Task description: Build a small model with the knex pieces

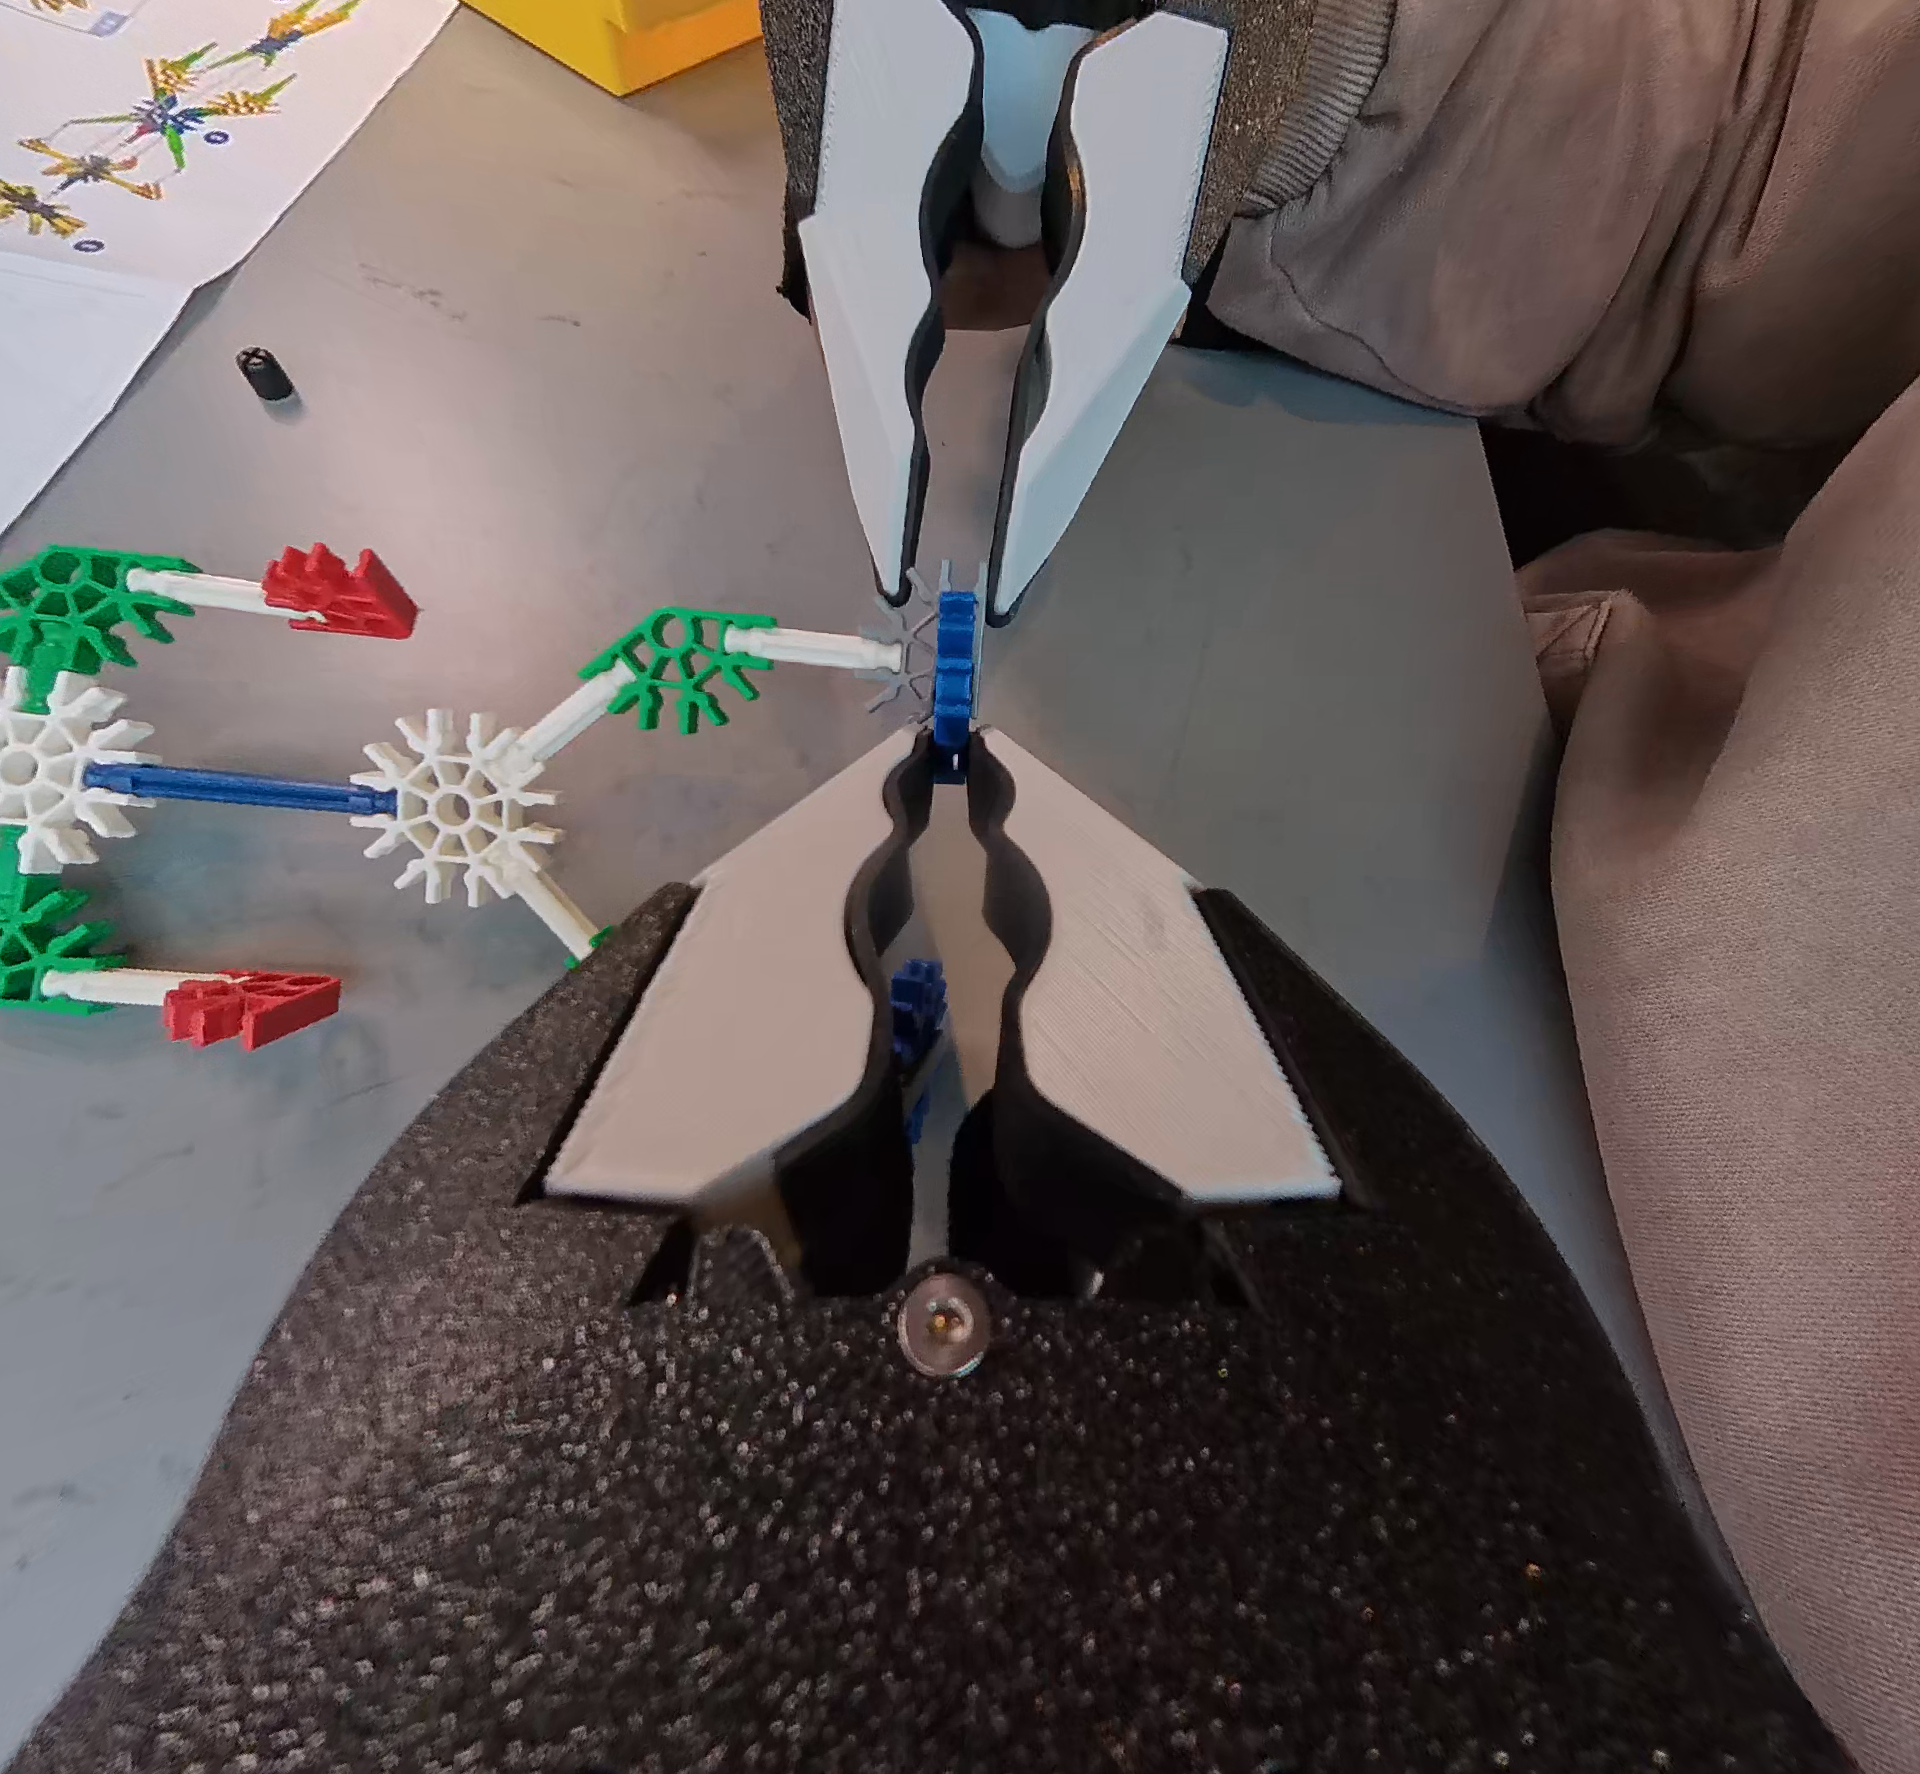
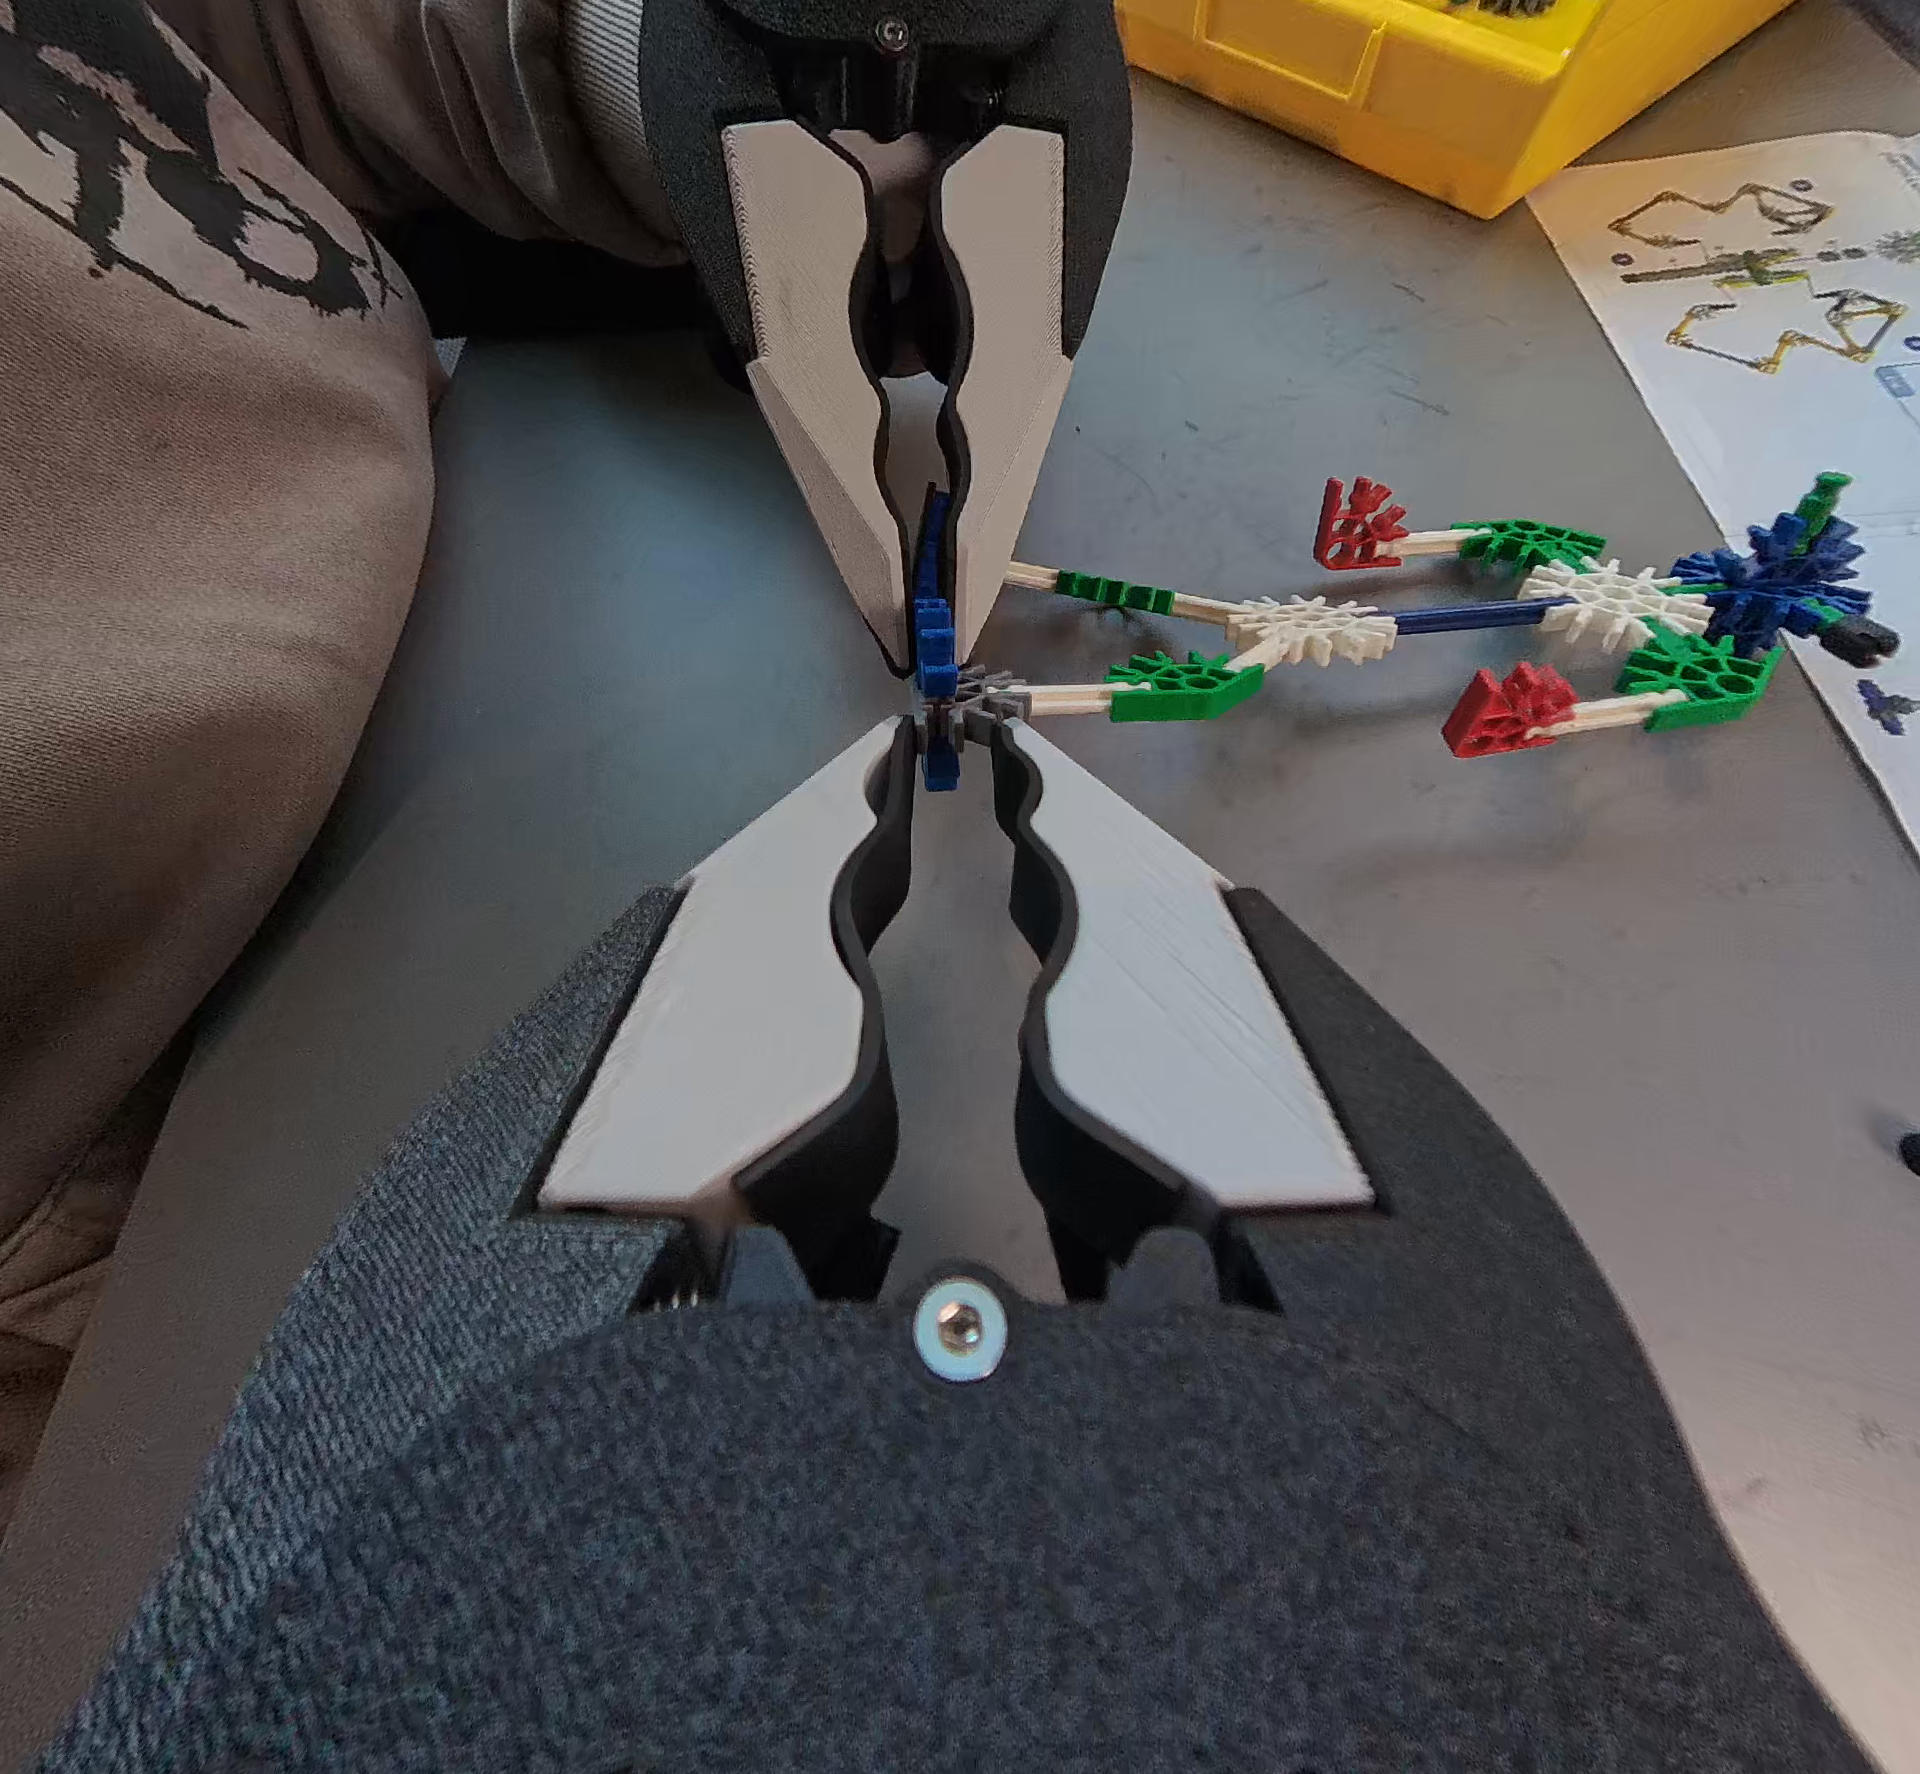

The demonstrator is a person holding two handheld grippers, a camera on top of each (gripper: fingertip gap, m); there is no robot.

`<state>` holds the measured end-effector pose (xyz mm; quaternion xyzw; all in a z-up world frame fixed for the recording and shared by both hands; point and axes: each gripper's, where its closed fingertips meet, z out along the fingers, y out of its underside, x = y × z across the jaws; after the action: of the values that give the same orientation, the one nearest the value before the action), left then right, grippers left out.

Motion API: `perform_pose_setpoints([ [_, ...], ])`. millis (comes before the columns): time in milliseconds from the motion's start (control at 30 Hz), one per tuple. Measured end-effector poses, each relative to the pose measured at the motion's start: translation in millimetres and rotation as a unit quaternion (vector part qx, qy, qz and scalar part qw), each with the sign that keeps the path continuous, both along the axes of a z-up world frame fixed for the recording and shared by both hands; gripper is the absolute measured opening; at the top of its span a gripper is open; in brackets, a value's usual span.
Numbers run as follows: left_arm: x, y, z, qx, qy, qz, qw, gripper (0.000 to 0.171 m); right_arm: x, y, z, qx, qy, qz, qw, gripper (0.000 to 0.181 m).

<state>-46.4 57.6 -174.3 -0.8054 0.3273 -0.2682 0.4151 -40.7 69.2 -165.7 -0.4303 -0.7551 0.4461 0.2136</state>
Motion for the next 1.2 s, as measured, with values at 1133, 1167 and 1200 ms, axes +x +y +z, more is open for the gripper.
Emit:
perform_pose_setpoints([
  [1133,-4,10,-11,0.037,0.083,0.010,0.996,0.008,3,13,-36,0.054,-0.064,-0.015,0.996,0.014],
  [1167,-4,9,-12,0.035,0.087,0.006,0.996,0.010,3,13,-36,0.053,-0.065,-0.015,0.996,0.014],
  [1200,-4,8,-14,0.033,0.093,0.002,0.995,0.012,3,13,-36,0.051,-0.067,-0.015,0.996,0.014],
])
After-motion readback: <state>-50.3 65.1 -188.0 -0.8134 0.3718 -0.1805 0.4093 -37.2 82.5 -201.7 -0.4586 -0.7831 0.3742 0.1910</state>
